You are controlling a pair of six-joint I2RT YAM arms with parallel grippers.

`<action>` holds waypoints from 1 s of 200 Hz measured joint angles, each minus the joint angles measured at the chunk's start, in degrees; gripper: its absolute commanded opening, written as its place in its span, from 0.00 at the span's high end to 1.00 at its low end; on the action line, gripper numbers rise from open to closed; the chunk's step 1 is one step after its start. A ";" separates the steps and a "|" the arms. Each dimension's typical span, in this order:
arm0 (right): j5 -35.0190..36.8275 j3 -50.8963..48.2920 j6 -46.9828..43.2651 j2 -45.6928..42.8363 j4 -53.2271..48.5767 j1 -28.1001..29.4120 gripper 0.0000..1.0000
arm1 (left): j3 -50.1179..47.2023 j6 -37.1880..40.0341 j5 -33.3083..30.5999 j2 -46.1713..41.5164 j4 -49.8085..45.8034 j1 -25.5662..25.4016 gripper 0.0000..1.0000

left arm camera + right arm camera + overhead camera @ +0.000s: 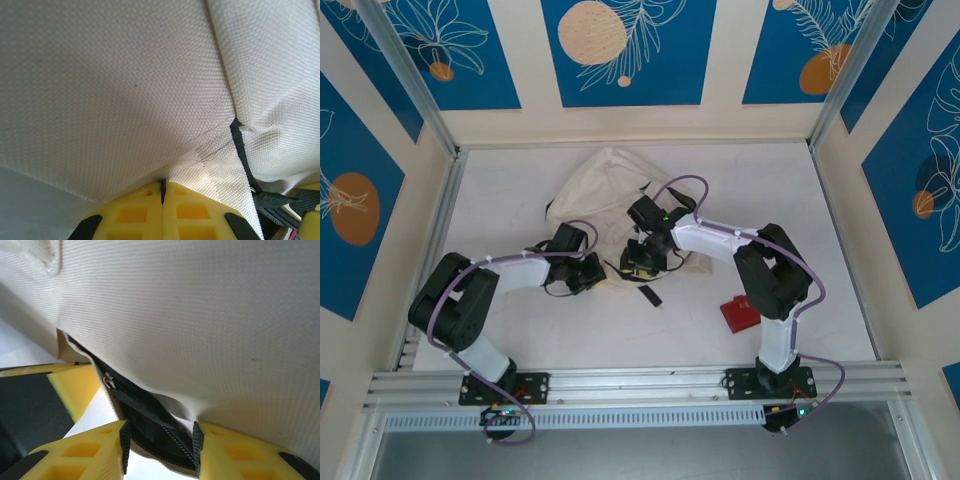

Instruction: Pack books, pencil case, and school supplies into a backpack

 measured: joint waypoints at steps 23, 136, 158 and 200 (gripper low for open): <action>-2.49 0.00 -2.62 0.81 0.83 -0.57 0.62 | 0.04 0.00 0.00 0.02 -0.02 0.00 1.00; -6.95 0.02 -10.99 3.98 2.10 -1.68 0.65 | 0.17 0.00 0.00 0.04 -0.24 0.00 1.00; -6.54 0.02 -12.04 4.17 2.10 -1.36 0.75 | 0.17 0.00 0.00 0.04 -0.24 0.00 1.00; -4.81 0.02 -13.40 4.33 1.90 -0.94 0.99 | 0.17 0.00 -0.04 0.02 -0.35 0.00 1.00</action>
